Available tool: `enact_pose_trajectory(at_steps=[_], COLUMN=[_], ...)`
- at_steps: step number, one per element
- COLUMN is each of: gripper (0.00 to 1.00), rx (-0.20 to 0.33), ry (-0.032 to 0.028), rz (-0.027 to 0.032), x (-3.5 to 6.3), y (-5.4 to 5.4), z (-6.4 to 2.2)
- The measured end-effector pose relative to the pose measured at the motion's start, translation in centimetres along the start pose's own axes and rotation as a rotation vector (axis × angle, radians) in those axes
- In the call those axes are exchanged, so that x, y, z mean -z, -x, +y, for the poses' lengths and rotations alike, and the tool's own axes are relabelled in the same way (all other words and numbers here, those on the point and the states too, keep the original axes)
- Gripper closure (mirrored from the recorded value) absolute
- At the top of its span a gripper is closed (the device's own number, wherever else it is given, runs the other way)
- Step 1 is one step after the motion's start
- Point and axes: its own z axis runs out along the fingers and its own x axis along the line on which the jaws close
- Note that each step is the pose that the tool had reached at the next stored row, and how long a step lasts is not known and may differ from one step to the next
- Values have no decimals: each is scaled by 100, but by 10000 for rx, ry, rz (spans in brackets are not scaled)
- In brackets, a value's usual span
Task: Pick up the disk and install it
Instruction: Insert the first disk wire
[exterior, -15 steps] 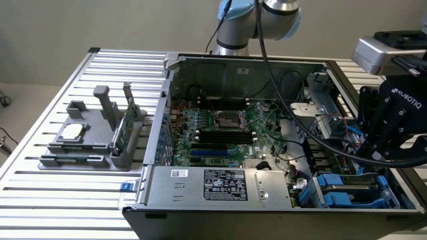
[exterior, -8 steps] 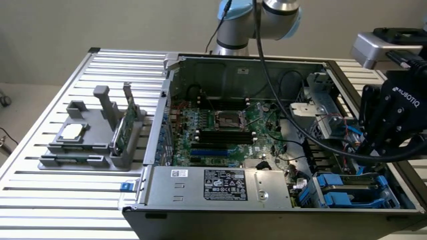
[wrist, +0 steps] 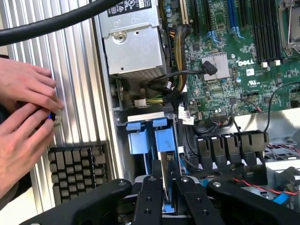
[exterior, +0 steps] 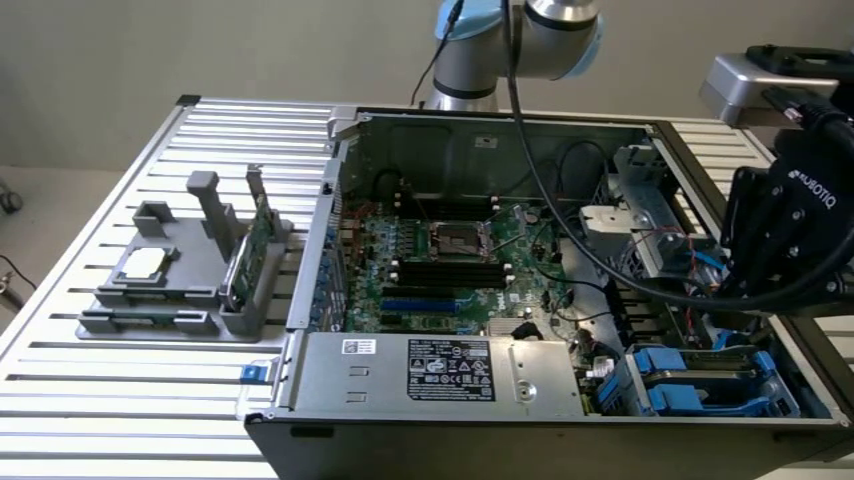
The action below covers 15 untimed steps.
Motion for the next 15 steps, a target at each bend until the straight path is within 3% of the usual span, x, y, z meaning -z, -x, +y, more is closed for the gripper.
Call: enact_pose_trajectory(at_steps=[15], gripper=[80], rx=[-1932], ry=[259], rz=[-57], x=[36], y=[-4], z=[1])
